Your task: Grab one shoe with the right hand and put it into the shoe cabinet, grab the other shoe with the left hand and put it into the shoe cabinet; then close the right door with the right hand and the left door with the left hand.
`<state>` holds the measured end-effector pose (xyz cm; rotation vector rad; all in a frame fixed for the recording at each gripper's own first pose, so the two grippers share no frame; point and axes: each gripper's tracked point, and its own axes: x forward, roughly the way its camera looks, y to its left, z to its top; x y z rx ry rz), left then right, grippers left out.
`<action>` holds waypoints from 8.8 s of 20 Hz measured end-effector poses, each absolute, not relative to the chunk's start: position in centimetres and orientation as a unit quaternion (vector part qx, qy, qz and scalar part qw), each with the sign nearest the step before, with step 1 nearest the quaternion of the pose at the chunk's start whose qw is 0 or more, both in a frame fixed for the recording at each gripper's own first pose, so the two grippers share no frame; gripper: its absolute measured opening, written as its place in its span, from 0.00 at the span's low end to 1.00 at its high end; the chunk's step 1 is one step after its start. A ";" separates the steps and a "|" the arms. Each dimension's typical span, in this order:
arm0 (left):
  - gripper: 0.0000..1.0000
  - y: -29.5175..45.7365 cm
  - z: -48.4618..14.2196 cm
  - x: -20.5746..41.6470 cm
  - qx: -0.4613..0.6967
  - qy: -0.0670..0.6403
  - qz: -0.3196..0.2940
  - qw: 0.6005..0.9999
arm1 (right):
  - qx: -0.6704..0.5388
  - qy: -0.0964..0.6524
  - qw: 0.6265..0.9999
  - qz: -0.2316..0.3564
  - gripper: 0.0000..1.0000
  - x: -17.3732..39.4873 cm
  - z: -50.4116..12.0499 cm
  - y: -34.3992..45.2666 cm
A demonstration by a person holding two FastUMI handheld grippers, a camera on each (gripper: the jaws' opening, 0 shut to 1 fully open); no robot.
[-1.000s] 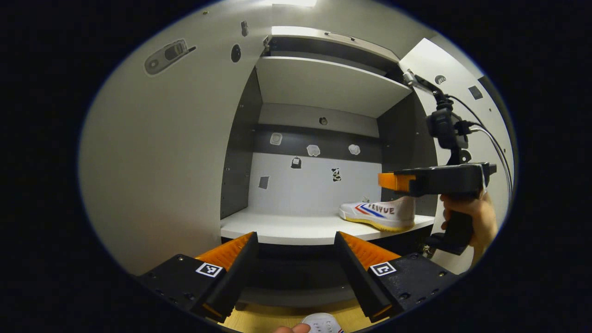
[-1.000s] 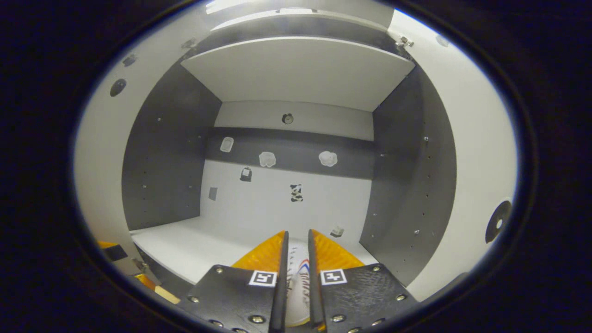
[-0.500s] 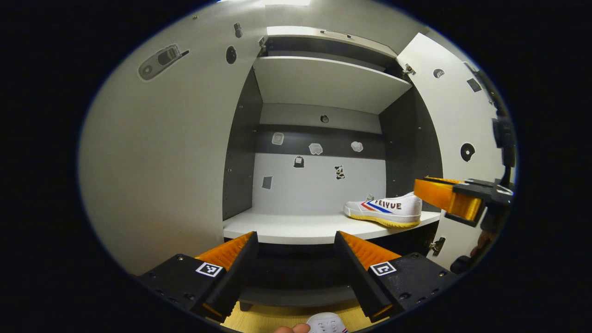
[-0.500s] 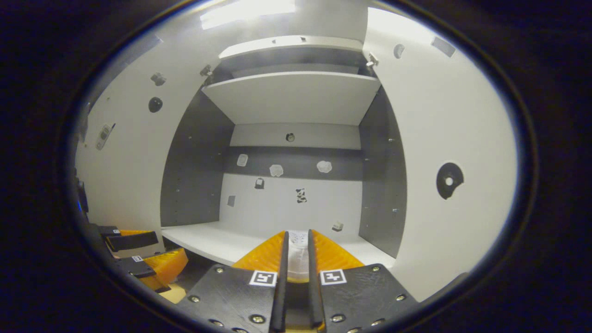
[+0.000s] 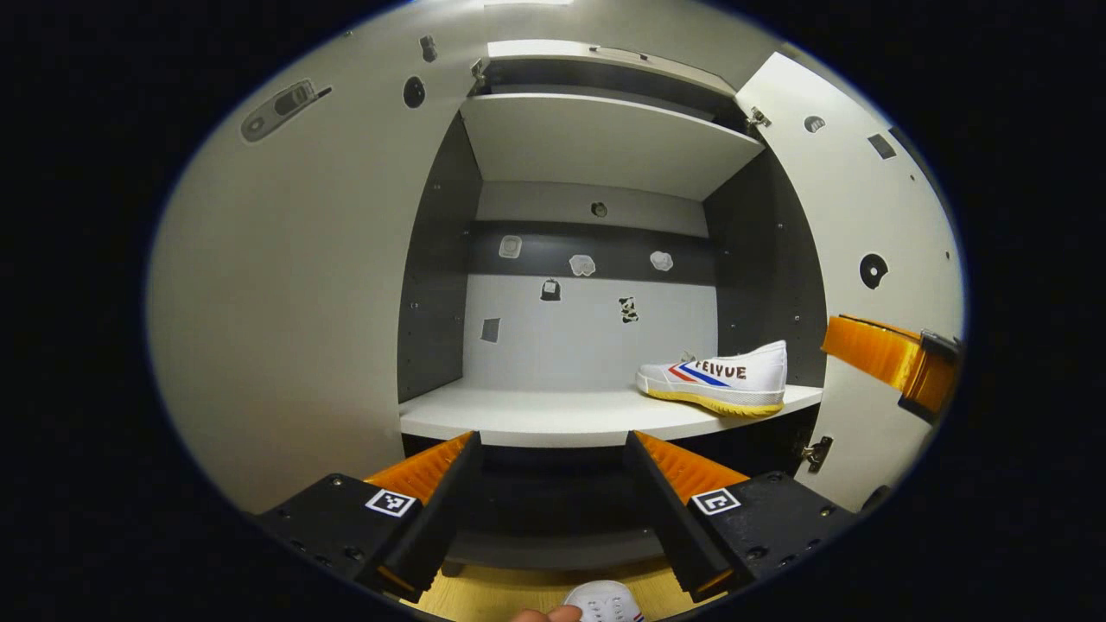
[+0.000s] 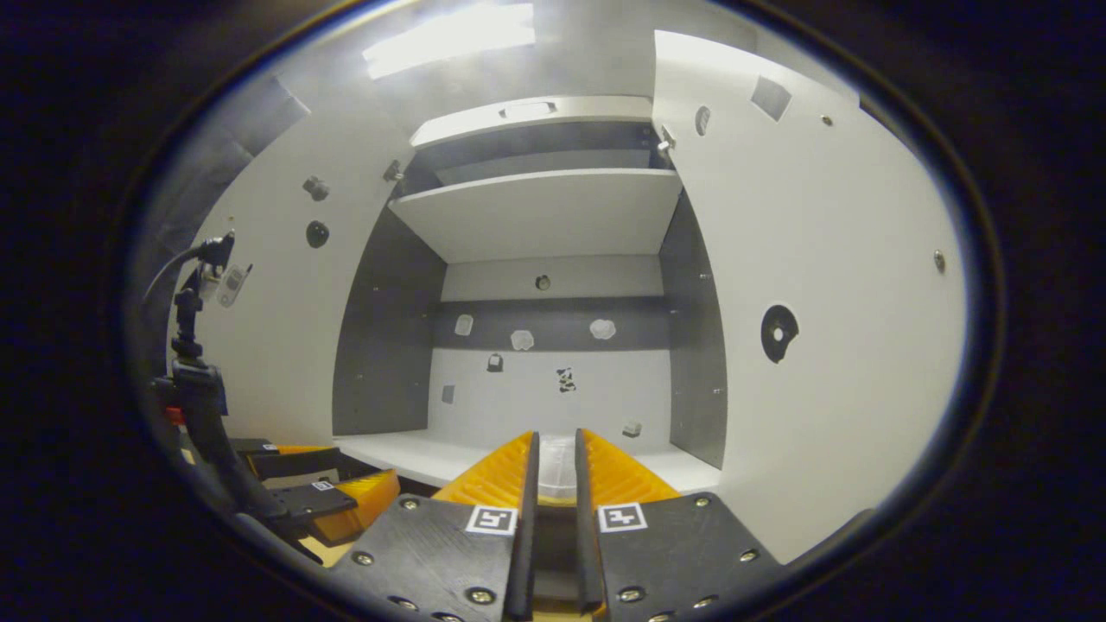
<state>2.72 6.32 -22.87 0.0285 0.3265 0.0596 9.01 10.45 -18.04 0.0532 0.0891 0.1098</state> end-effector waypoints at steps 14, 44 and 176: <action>0.98 4.9 -40.0 -9.7 -0.055 0.430 0.019 0.901 | 0.036 0.011 0.998 0.052 0.19 7.1 -14.8 8.3; 0.01 4.0 -39.9 -13.8 -0.059 0.441 0.007 0.896 | 0.060 0.011 0.997 0.047 0.19 6.9 -14.2 8.0; 0.43 -0.4 -14.2 -4.4 0.015 0.101 -0.015 0.995 | 0.014 0.095 0.995 0.022 0.72 -0.5 -10.1 1.5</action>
